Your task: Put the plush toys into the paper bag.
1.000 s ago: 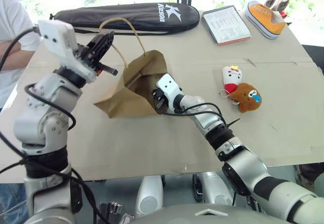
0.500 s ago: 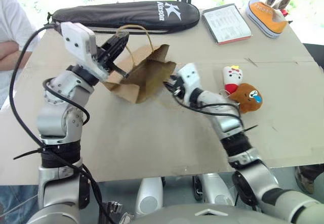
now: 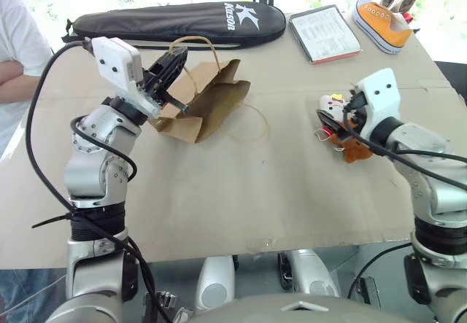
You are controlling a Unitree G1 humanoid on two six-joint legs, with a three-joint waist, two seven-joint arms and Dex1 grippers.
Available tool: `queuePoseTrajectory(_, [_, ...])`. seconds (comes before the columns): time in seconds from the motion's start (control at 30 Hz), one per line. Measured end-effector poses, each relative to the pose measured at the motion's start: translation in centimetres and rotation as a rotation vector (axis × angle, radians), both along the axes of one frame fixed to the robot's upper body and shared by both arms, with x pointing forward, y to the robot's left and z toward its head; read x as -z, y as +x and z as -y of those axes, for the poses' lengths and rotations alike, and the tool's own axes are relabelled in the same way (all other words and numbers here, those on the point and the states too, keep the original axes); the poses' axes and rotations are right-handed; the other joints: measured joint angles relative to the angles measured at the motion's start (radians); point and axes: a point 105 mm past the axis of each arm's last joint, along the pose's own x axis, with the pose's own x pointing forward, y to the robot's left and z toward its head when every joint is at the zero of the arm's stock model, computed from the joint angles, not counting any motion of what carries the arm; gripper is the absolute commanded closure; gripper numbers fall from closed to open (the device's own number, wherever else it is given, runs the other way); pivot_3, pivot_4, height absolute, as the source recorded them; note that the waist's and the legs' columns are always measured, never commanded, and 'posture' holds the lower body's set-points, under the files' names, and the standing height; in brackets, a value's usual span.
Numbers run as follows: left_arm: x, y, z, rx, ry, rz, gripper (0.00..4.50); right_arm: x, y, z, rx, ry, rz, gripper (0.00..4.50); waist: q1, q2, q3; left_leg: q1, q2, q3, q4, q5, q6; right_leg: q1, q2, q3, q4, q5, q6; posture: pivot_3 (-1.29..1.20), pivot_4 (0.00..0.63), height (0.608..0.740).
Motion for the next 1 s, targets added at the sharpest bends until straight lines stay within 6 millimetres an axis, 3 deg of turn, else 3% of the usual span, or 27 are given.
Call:
queuePoseTrajectory(0.07, [0.0,0.1,-0.2,-0.012,-0.013,-0.001,4.50,3.3,-0.5,2.8,0.084,-0.043,-0.133,0.07,0.000,0.000,0.000,0.000,0.000,0.001,0.000,0.000,0.001,0.000,0.000,0.001,-0.001,0.000,0.000,0.00,0.150,0.740])
queuePoseTrajectory(0.13, [0.2,0.1,0.0,-0.008,-0.027,-0.004,4.50,5.8,-0.8,3.7,0.111,-0.041,-0.217,0.87,-0.007,0.000,0.000,0.000,-0.001,0.004,0.001,0.000,0.001,0.000,0.000,0.004,0.000,0.000,0.001,0.00,0.150,0.740])
queuePoseTrajectory(0.37, [0.3,0.1,0.4,0.043,-0.099,-0.055,4.50,5.2,-0.5,3.1,0.074,-0.015,-0.148,4.28,-0.009,0.000,0.000,0.001,0.000,0.003,0.001,0.000,0.001,0.000,0.001,0.004,0.000,0.000,0.002,0.00,0.150,0.740])
queuePoseTrajectory(0.47, [0.2,-0.1,0.1,0.072,-0.157,-0.086,4.50,4.0,-1.0,2.6,0.023,0.047,-0.088,4.40,-0.008,0.001,0.000,0.000,0.000,0.003,0.001,0.000,0.001,0.000,0.001,0.004,0.000,0.000,0.002,0.00,0.150,0.740])
queuePoseTrajectory(0.6, [-0.1,-0.6,0.3,0.129,-0.217,-0.114,4.50,0.2,-2.2,0.1,-0.167,0.136,0.034,4.40,-0.008,0.001,0.000,0.001,0.000,0.001,0.001,0.000,0.001,0.000,0.001,0.003,0.000,-0.001,0.003,0.00,0.150,0.740])
queuePoseTrajectory(0.7, [0.2,-1.5,1.3,0.208,-0.223,-0.148,4.50,-3.2,-3.3,-5.3,-0.418,0.208,0.115,4.40,-0.021,0.001,0.000,0.002,0.001,0.001,0.001,0.000,0.001,0.000,0.002,0.003,0.001,0.000,0.003,0.00,0.150,0.740])
queuePoseTrajectory(0.77, [0.3,-1.8,1.9,0.246,-0.220,-0.163,4.50,-4.2,-3.0,-8.9,-0.533,0.196,0.153,4.40,-0.029,0.001,0.000,0.002,0.001,0.000,0.001,0.000,0.001,0.000,0.002,0.002,0.002,-0.001,0.002,0.00,0.150,0.740])
queuePoseTrajectory(0.87, [0.5,-2.0,2.7,0.282,-0.211,-0.179,4.50,-4.0,-1.1,-14.0,-0.633,0.141,0.182,4.40,-0.032,0.001,0.000,0.002,0.001,0.000,0.002,0.000,0.001,0.000,0.002,0.002,0.002,0.000,0.001,0.00,0.150,0.740])
queuePoseTrajectory(1.0, [0.7,-2.7,3.1,0.314,-0.199,-0.191,4.50,-1.7,1.3,-18.5,-0.686,0.077,0.161,4.40,-0.026,0.000,0.000,-0.001,0.000,0.000,0.001,0.000,0.001,-0.001,0.001,0.002,0.000,0.001,0.000,0.00,0.150,0.740])
